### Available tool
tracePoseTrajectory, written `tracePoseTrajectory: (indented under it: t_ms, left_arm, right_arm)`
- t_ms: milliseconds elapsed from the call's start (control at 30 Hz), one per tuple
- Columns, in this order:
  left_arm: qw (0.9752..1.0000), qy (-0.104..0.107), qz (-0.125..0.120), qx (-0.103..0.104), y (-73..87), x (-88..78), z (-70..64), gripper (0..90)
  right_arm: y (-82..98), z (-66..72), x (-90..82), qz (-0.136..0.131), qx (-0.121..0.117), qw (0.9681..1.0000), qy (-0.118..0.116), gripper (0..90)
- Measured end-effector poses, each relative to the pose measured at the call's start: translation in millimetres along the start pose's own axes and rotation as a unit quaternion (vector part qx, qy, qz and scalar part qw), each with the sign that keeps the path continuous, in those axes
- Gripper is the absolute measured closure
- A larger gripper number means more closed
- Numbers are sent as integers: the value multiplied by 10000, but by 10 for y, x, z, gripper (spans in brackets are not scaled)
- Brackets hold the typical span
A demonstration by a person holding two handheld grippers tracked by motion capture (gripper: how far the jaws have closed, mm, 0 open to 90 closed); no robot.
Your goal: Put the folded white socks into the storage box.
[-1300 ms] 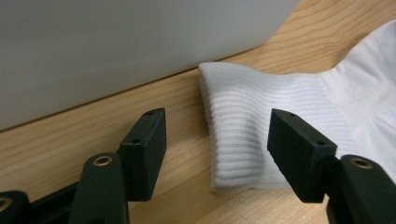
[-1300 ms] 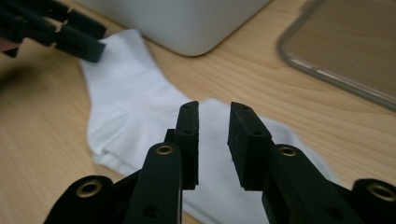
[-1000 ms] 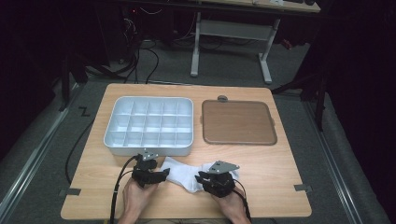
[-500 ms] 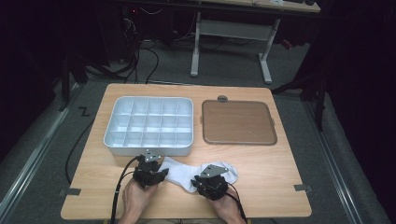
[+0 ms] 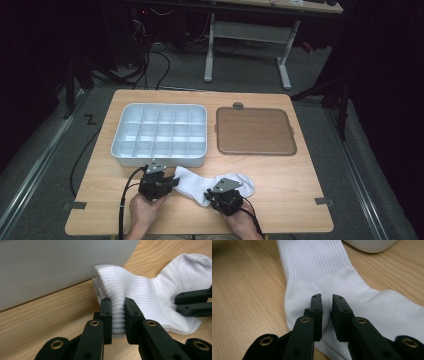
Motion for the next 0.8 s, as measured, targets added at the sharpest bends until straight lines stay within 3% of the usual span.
tracePoseTrajectory:
  t_ms: [167,333,800]
  left_arm:
    - [9999,138,-43,22,-63,-58,-55,793]
    - [9987,427,-63,-263,-167,-117,-124,793]
    - [9964,790,-169,-265,-283,-209,-288,797]
  right_arm:
    - [-13,16,16,-11,7,10000,-20,800]
    - [-29,27,34,-30,-39,10000,-41,804]
    - [-137,128,142,-33,-146,9997,-168,810]
Point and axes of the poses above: each handheld gripper's, and its own axes: x roughly forward along the jaws, y roughly out of its underside, z roughly to its left, the point moved 5 cm from there along x, roughly forward along the jaws, and after that the axes turned 3 degrees about -x, right-handed, at the moved point
